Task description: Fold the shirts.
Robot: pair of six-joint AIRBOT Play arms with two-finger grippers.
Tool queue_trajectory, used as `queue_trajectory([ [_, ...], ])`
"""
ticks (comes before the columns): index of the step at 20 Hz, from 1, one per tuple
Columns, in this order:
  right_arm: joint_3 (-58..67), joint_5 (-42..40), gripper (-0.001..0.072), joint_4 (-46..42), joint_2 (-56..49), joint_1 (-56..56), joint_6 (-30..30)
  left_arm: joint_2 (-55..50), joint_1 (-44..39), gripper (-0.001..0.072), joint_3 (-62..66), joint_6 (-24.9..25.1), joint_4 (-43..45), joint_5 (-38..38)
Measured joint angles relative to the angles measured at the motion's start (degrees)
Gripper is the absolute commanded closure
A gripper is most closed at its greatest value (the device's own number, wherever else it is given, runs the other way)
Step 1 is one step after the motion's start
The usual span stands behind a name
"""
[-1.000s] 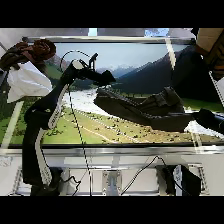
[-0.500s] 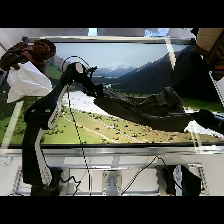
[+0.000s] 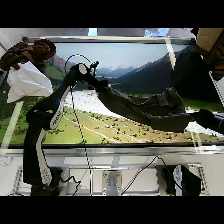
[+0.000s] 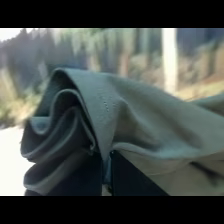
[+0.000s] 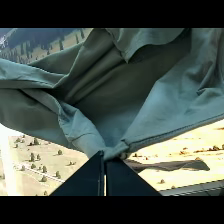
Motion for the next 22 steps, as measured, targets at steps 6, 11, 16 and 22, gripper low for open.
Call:
queue_trajectory([
  [6, 0.0, -0.1, 0.0689, 0.0, 0.0, 0.0, 0.0, 1.1, 0.1, 0.0686, 0.0, 1.2, -6.9, 0.7],
  [11, 0.0, -0.5, 0.0689, -0.1, 0.0, 0.0, -0.6, 4.1, 0.2, 0.0688, 0.0, 0.9, -13.9, 18.6],
  [16, 0.0, -0.5, 0.0689, 0.0, 0.0, 0.0, -0.9, 2.3, 1.5, 0.0003, 0.0, -7.6, -9.5, 26.1],
  [22, 0.0, 0.7, 0.0689, 3.4, 0.0, 0.0, -1.8, 1.7, 2.4, 0.0008, 0.0, -4.3, -11.0, 21.1],
])
